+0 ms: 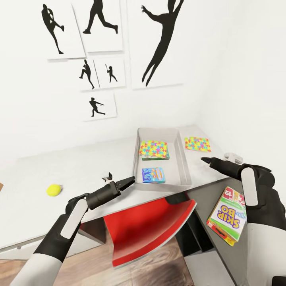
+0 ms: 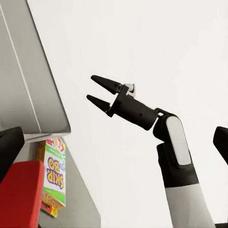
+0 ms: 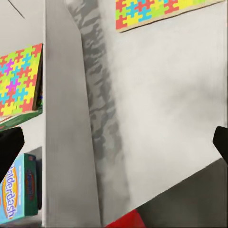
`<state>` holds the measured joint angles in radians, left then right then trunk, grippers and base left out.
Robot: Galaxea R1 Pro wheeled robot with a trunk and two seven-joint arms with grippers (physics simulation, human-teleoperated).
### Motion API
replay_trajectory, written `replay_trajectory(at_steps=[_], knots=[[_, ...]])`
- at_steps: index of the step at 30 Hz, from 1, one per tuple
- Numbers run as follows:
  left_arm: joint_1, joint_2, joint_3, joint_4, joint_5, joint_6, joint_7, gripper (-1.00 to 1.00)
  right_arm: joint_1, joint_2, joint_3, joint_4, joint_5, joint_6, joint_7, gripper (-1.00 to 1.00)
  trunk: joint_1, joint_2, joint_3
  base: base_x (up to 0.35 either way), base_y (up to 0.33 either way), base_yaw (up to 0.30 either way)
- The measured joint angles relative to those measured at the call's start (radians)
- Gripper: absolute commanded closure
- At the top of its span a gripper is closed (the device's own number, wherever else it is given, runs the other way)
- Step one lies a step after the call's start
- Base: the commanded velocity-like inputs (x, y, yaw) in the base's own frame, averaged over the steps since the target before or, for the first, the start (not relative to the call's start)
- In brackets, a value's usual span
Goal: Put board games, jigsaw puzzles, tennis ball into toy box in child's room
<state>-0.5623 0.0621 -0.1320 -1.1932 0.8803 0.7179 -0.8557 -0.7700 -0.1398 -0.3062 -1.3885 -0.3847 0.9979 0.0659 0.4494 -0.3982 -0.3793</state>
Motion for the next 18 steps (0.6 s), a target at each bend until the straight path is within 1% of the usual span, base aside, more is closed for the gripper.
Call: replay_trajectory(at_steps=[2,4,5,7,8,9,11,12,15,16,18], knots=[[0.0,0.0,0.0,0.0,0.0,0.0,0.0,-1.0,0.036,0.0,-0.032,-0.016,0.0,0.0,0.002,-1.0,0.0,0.0,0.001,0.0,0.0,-0.216],[0.0,0.0,-0.001,-0.001,0.0,0.001,0.0,-1.0,0.078,0.0,-0.075,-0.028,-0.002,0.0,0.013,-1.0,0.0,0.0,0.001,0.0,0.0,-0.234],[0.0,0.0,-0.001,-0.001,0.0,0.001,0.0,-1.0,0.079,0.0,-0.076,-0.028,-0.005,0.0,0.013,-1.0,0.0,0.0,0.002,0.0,0.0,-0.243],[0.0,0.0,-0.001,-0.005,0.0,0.001,0.0,-1.0,0.12,0.0,-0.115,-0.037,-0.006,-0.001,0.043,-1.0,0.0,0.0,0.002,0.0,0.0,-0.253],[0.0,0.0,-0.001,-0.01,0.0,0.002,0.0,-1.0,0.14,-0.001,-0.133,-0.04,-0.006,-0.001,0.07,-1.0,0.0,0.0,0.003,0.0,0.0,-0.256],[0.0,0.0,-0.001,-0.01,-0.001,0.002,0.0,-1.0,0.141,-0.001,-0.133,-0.04,-0.008,-0.001,0.071,-1.0,0.0,0.0,0.003,0.0,0.0,-0.26],[0.0,0.0,-0.001,-0.022,0.0,0.008,0.0,-1.0,0.178,-0.002,-0.158,-0.044,-0.006,-0.001,0.136,-1.0,0.0,0.0,0.004,0.0,0.0,-0.264],[0.0,0.0,-0.001,-0.022,0.0,0.008,0.0,-1.0,0.178,-0.002,-0.159,-0.044,-0.007,-0.001,0.137,-1.0,0.0,0.0,0.004,0.0,0.0,-0.267],[0.0,0.001,0.0,-0.044,-0.001,0.036,0.0,-1.0,0.228,-0.006,-0.181,-0.048,-0.003,-0.001,0.224,-1.0,0.0,0.0,0.005,0.0,0.0,-0.27],[0.0,0.001,0.0,-0.044,-0.001,0.036,0.0,-1.0,0.228,-0.006,-0.181,-0.048,-0.004,-0.001,0.225,-1.0,0.0,0.0,0.006,0.0,0.0,-0.272],[0.0,0.001,0.001,-0.062,0.0,0.066,0.0,-1.0,0.253,-0.008,-0.189,-0.049,-0.002,-0.001,0.26,-1.0,0.0,0.0,0.006,0.0,0.0,-0.274]])
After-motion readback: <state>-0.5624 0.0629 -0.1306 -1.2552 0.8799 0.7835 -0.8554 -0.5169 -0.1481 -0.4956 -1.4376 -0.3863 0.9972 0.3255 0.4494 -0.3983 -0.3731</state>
